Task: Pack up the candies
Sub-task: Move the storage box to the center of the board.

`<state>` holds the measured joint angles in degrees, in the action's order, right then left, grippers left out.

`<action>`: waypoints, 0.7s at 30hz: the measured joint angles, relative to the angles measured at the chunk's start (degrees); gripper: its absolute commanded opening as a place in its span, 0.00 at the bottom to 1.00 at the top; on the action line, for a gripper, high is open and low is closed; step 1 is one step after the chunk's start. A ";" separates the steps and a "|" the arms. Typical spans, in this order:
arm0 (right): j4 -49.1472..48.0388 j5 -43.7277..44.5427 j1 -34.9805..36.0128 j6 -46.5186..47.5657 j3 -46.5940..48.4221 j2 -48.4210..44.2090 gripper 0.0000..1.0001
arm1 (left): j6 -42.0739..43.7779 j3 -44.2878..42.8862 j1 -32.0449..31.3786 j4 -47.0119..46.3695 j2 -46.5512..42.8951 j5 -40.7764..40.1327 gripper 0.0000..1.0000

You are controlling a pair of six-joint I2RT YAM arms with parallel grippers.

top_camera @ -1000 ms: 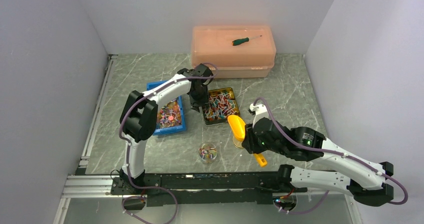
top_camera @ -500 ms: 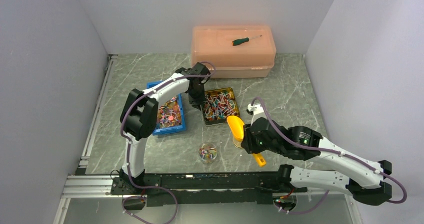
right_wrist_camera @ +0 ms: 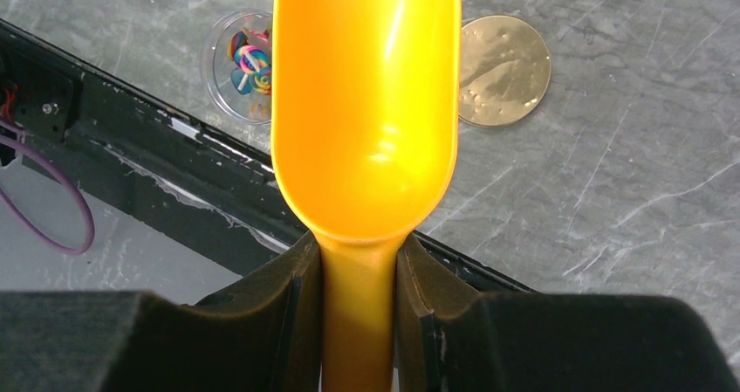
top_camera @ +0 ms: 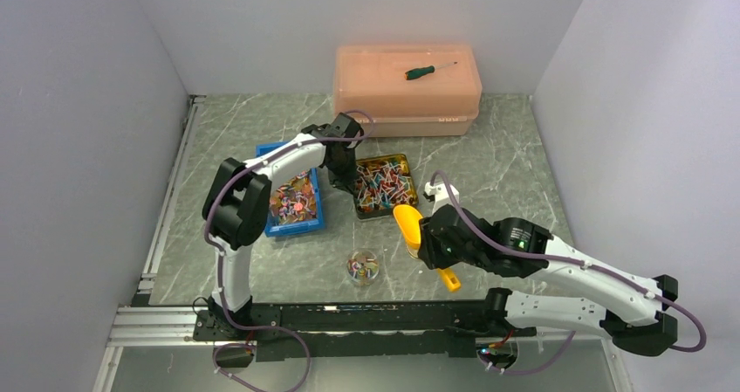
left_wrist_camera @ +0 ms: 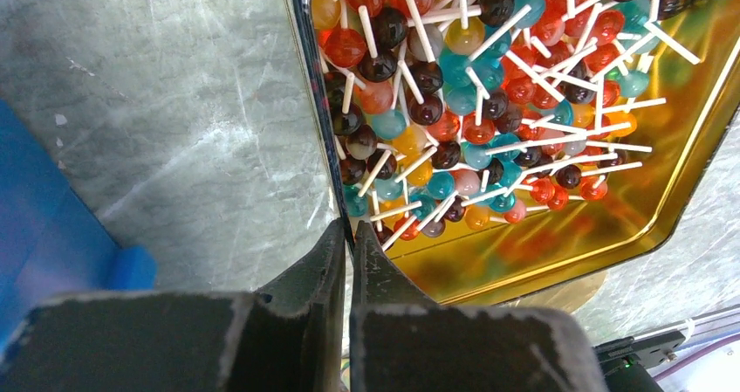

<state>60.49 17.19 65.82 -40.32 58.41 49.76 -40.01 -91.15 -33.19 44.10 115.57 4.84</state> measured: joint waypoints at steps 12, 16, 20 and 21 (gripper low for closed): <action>1.42 0.26 0.00 1.77 0.94 5.38 0.00 | 0.17 10.80 -0.04 -5.22 -7.08 1.57 0.00; 2.86 0.31 -0.02 3.28 2.71 7.32 0.00 | 0.17 13.33 -0.13 -5.81 -8.94 1.84 0.00; 3.96 0.15 -0.57 5.07 4.31 9.60 0.00 | 0.22 14.71 -0.57 -6.21 -10.01 1.73 0.00; 4.13 0.00 -0.90 5.79 4.72 10.45 0.00 | 0.22 15.04 -0.79 -6.21 -10.32 1.66 0.00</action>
<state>64.62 17.19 64.93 -34.52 63.13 60.20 -39.79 -76.12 -33.98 37.89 105.25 6.50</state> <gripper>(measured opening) 0.309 0.077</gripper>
